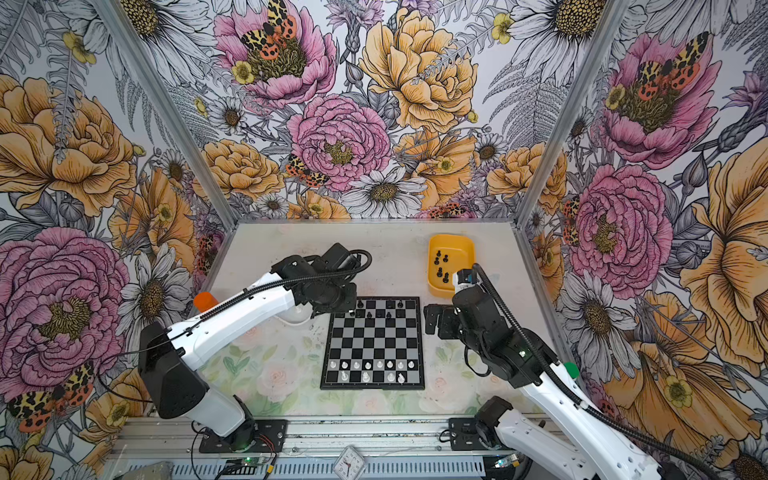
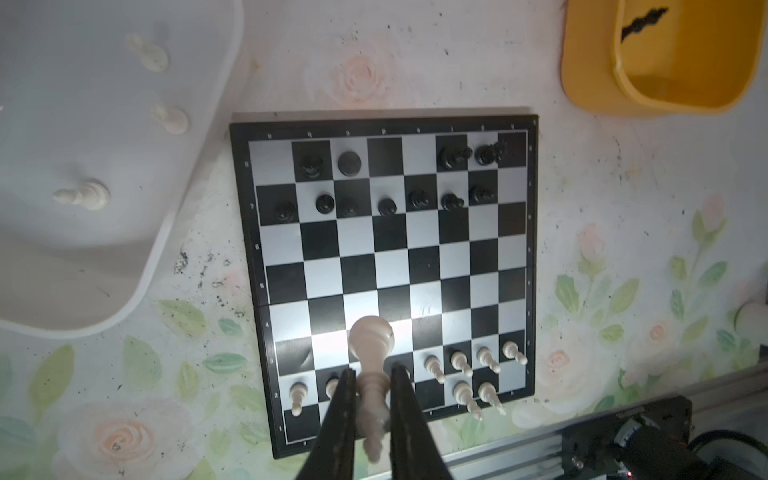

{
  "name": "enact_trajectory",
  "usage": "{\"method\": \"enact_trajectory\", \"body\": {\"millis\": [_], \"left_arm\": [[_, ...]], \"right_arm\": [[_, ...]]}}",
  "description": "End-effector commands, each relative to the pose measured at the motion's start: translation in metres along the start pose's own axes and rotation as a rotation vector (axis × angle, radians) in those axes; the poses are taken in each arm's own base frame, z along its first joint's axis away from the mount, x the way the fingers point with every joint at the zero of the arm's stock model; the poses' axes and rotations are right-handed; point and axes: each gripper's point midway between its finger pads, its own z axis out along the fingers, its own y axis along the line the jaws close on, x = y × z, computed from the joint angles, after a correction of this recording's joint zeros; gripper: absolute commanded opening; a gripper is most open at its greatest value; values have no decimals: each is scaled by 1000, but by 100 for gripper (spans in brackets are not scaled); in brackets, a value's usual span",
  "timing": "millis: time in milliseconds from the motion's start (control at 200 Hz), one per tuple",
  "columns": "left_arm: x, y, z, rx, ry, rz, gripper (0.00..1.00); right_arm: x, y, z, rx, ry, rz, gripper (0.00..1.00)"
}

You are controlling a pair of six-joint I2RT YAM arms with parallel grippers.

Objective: Set up the chess pieces on the board
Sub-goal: 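Carry the white piece over the board toward the row nearest the robot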

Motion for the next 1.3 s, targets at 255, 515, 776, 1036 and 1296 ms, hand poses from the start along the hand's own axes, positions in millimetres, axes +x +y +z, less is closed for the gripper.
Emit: {"method": "enact_trajectory", "body": {"millis": [255,515,776,1036,1296], "left_arm": [[100,-41,-16,-19,-26,-6,10],[129,-71,-2,-37,-2,78,11],[138,-71,26,-104,28,129,11],[150,-82,49,-77,74,147,12],[163,-76,67,-81,136,156,12]], "right_arm": [[29,-16,-47,-42,41,23,100],[31,-26,-69,-29,33,25,100],[41,-34,-77,-13,54,36,100],[46,-33,-76,-18,83,37,100],[46,-35,-76,-4,87,36,100]]}}
